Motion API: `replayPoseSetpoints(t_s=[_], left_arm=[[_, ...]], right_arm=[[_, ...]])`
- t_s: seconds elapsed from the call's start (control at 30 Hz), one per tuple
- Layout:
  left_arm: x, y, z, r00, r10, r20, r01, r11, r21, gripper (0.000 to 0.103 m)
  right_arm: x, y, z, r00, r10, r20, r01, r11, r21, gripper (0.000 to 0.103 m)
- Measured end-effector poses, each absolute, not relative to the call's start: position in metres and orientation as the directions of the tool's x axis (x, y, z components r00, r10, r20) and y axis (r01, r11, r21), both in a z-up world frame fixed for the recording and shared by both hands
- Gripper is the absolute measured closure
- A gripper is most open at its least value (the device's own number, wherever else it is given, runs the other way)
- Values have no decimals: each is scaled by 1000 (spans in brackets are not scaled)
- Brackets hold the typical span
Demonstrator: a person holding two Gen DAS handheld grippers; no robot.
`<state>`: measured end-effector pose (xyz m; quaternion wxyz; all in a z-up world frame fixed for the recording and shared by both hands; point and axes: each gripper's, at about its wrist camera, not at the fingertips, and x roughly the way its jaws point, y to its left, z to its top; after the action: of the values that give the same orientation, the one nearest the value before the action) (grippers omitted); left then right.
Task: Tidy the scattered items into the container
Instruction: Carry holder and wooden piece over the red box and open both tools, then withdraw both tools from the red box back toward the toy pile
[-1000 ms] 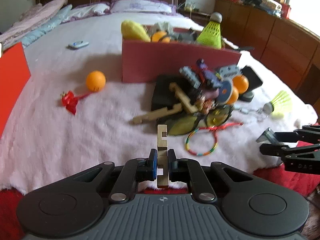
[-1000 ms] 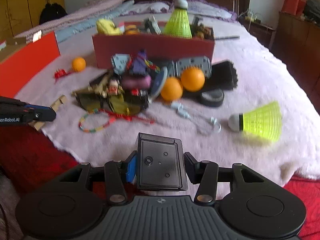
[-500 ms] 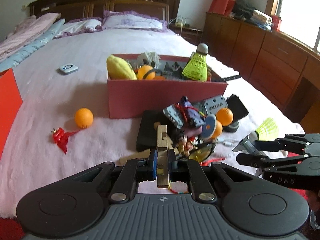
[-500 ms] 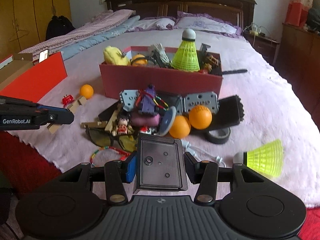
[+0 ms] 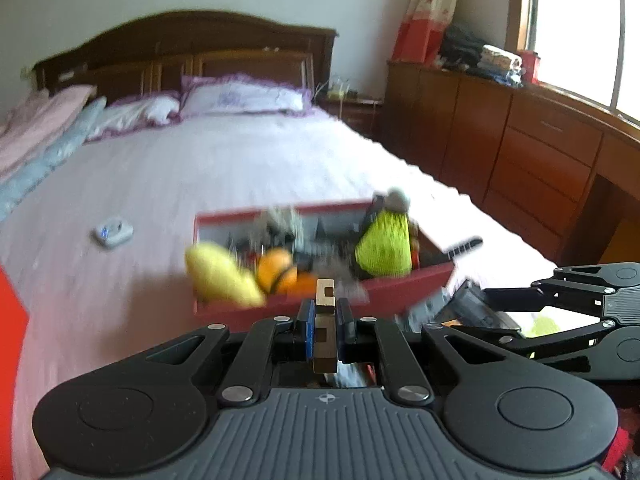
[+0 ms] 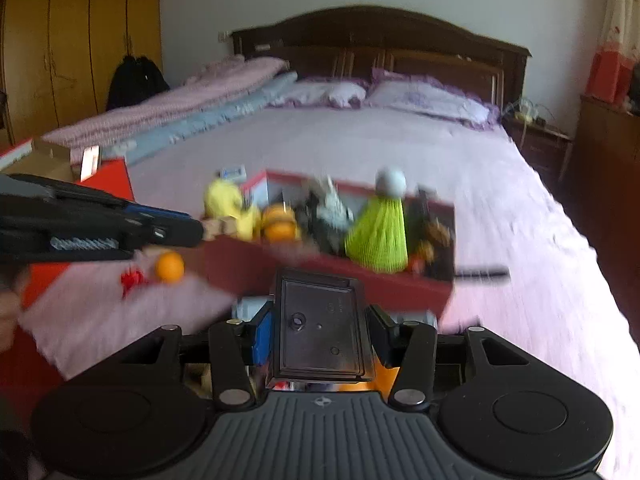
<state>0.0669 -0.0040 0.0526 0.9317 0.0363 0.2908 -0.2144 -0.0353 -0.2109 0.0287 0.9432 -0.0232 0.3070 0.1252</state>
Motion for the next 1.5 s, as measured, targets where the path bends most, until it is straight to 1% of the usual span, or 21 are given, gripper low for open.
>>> replayPoseSetpoints(t_s=[0.17, 0.27, 0.33, 0.4, 0.43, 0.5, 0.53, 0.6, 0.7, 0.73, 0.8, 0.87, 1.03, 1.1, 1.2, 1.37, 1.5], left_arm=[[114, -16, 65, 769, -365, -524, 425, 905, -7, 91], [146, -20, 65, 770, -348, -535, 411, 912, -2, 91], [166, -21, 64, 763, -340, -550, 401, 916, -10, 86], [182, -21, 60, 761, -311, -570, 376, 927, -4, 74], [186, -20, 59, 761, -296, -577, 364, 931, 4, 71], [190, -18, 57, 763, -275, -585, 347, 938, 11, 58], [189, -15, 57, 765, -277, -582, 344, 939, 4, 55], [185, -8, 58, 771, -282, -572, 337, 941, -9, 42], [172, 3, 58, 776, -271, -569, 317, 948, -19, 35], [166, 7, 58, 780, -266, -567, 308, 951, -23, 33], [149, 18, 58, 790, -253, -558, 291, 957, -23, 24], [130, 29, 56, 799, -236, -552, 276, 961, -13, 20], [77, 48, 43, 806, -178, -565, 248, 968, 48, 16], [56, 50, 35, 804, -164, -572, 236, 970, 53, 14], [28, 50, 20, 781, -173, -600, 238, 971, 30, 14], [-5, 47, -6, 723, -202, -661, 244, 969, -29, 13], [-19, 42, -20, 697, -210, -685, 268, 963, -23, 13]], right_arm=[[15, -201, 46, 804, 232, -547, -256, 966, 33, 52], [46, -194, 53, 816, 230, -530, -253, 967, 32, 52], [70, -189, 56, 820, 217, -530, -242, 970, 21, 52], [90, -184, 52, 812, 194, -551, -232, 973, 0, 52], [98, -183, 50, 808, 182, -560, -224, 975, -6, 52], [115, -180, 45, 800, 159, -579, -208, 978, -20, 51], [117, -180, 43, 799, 154, -581, -205, 979, -23, 51], [115, -180, 42, 802, 167, -574, -215, 977, -16, 43], [110, -180, 41, 808, 186, -560, -240, 971, -24, 36], [105, -179, 41, 810, 186, -556, -244, 969, -30, 36], [96, -179, 42, 814, 188, -550, -251, 967, -41, 36], [86, -178, 43, 818, 189, -543, -258, 965, -53, 35], [40, -183, 45, 818, 225, -529, -268, 963, -5, 33], [20, -185, 41, 812, 236, -534, -275, 962, 7, 31], [-8, -182, 24, 793, 229, -564, -276, 961, 3, 31], [-48, -174, -15, 737, 207, -643, -268, 964, 3, 31], [-77, -176, -43, 692, 187, -697, -236, 971, 27, 31]])
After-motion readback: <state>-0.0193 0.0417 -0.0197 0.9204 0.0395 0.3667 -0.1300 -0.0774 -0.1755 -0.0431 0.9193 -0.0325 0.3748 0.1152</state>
